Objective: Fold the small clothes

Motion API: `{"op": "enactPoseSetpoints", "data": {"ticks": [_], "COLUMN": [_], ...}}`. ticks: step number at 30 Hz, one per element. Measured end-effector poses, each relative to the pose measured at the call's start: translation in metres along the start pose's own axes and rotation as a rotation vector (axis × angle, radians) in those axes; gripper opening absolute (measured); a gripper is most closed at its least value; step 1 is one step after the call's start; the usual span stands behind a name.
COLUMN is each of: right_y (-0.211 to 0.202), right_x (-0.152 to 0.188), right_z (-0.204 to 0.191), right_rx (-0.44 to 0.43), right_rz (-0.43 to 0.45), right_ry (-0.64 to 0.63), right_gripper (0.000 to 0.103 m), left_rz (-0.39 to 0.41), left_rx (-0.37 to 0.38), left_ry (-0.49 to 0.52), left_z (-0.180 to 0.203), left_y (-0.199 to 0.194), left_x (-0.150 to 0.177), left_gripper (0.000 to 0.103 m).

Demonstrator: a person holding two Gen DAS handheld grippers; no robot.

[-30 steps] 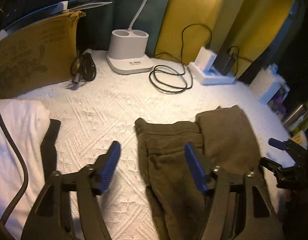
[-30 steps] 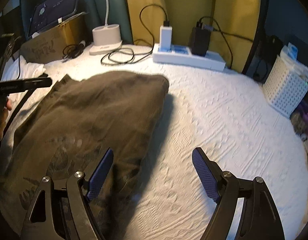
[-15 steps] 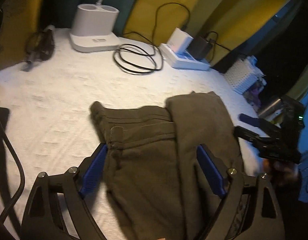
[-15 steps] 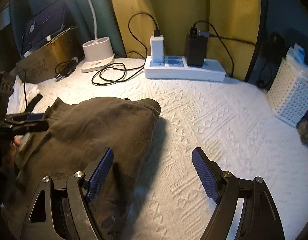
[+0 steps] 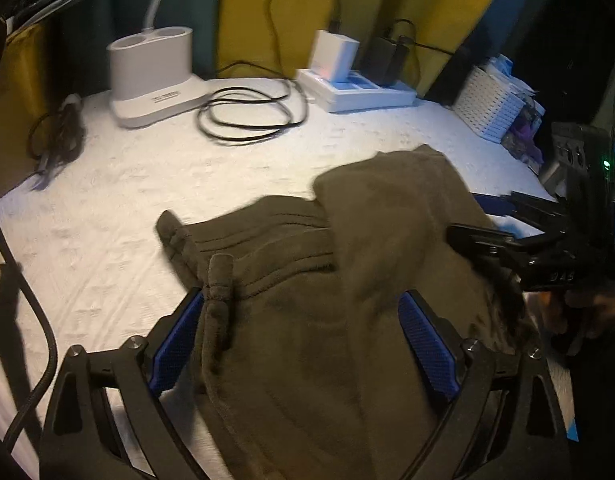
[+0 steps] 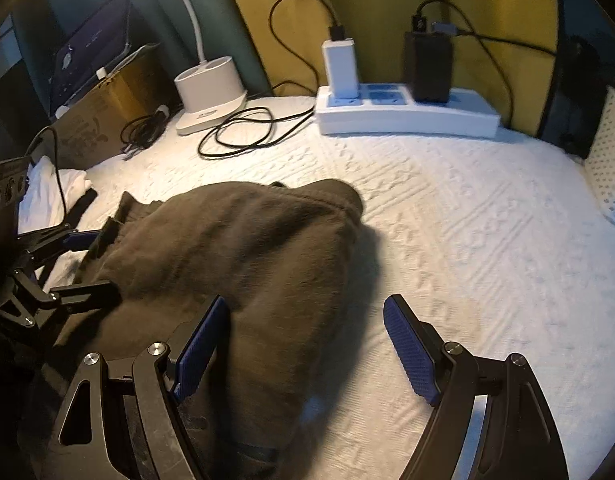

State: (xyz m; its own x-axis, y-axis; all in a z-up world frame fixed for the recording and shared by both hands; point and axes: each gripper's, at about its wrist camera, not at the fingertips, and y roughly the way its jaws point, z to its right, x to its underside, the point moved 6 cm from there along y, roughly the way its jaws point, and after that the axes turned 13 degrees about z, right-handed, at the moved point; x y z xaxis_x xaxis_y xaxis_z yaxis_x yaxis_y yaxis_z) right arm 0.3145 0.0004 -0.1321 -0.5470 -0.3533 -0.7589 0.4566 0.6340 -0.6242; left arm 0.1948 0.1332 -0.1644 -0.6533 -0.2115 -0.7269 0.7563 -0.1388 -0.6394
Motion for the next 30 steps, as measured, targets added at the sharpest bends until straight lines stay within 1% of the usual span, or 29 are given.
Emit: {"op": "enactPoseSetpoints", "data": {"ticks": [2, 3, 4, 5, 6, 7, 8, 9, 10, 11, 12, 14, 20, 25, 30], "right_y": [0.003, 0.004, 0.007, 0.008, 0.01, 0.01, 0.011, 0.011, 0.01, 0.01, 0.009, 0.005, -0.02, -0.051, -0.083], "right_x": [-0.001, -0.002, -0.002, -0.003, -0.003, -0.003, -0.004, -0.004, -0.004, -0.003, -0.003, -0.005, -0.016, -0.026, -0.032], "right_z": [-0.006, -0.009, -0.014, -0.019, -0.023, -0.025, -0.026, -0.028, -0.029, -0.031, -0.032, -0.036, -0.045, -0.054, -0.066], "right_rx": [-0.031, -0.043, -0.068, -0.083, -0.084, -0.072, -0.071, -0.09, -0.106, -0.118, -0.115, -0.102, -0.081, -0.058, -0.049], "right_rz": [0.007, 0.012, 0.011, 0.017, 0.019, 0.021, 0.022, 0.02, 0.018, 0.015, 0.018, 0.026, 0.08, 0.139, 0.195], "right_ry": [-0.004, -0.008, -0.012, -0.024, -0.039, -0.056, -0.063, -0.053, -0.043, -0.038, -0.044, -0.061, -0.089, -0.102, -0.117], "right_gripper": [0.082, 0.082, 0.081, 0.081, 0.074, 0.066, 0.053, 0.047, 0.038, 0.027, 0.023, 0.02, 0.019, 0.019, 0.019], "left_rz": [-0.005, -0.007, -0.001, 0.004, 0.009, 0.009, 0.012, 0.013, 0.014, 0.015, 0.019, 0.031, 0.094, 0.168, 0.22], "left_rx": [0.023, 0.028, 0.021, 0.018, 0.024, 0.035, 0.042, 0.05, 0.059, 0.065, 0.065, 0.06, 0.066, 0.064, 0.062], "left_ry": [0.041, 0.057, 0.079, 0.085, 0.082, 0.069, 0.054, 0.046, 0.037, 0.035, 0.039, 0.044, 0.05, 0.085, 0.092], "left_z": [0.012, 0.016, 0.019, 0.02, 0.02, 0.019, 0.018, 0.018, 0.019, 0.02, 0.023, 0.027, 0.034, 0.049, 0.059], "left_y": [0.004, 0.006, 0.008, 0.009, 0.009, 0.009, 0.009, 0.01, 0.01, 0.009, 0.009, 0.006, -0.014, -0.042, -0.066], "left_x": [0.0, 0.0, -0.001, -0.001, -0.002, -0.003, -0.004, -0.004, -0.004, -0.004, -0.004, -0.004, -0.014, -0.025, -0.031], "left_gripper": [0.079, 0.073, 0.066, 0.064, 0.054, 0.047, 0.045, 0.04, 0.036, 0.035, 0.032, 0.031, 0.029, 0.029, 0.029]}}
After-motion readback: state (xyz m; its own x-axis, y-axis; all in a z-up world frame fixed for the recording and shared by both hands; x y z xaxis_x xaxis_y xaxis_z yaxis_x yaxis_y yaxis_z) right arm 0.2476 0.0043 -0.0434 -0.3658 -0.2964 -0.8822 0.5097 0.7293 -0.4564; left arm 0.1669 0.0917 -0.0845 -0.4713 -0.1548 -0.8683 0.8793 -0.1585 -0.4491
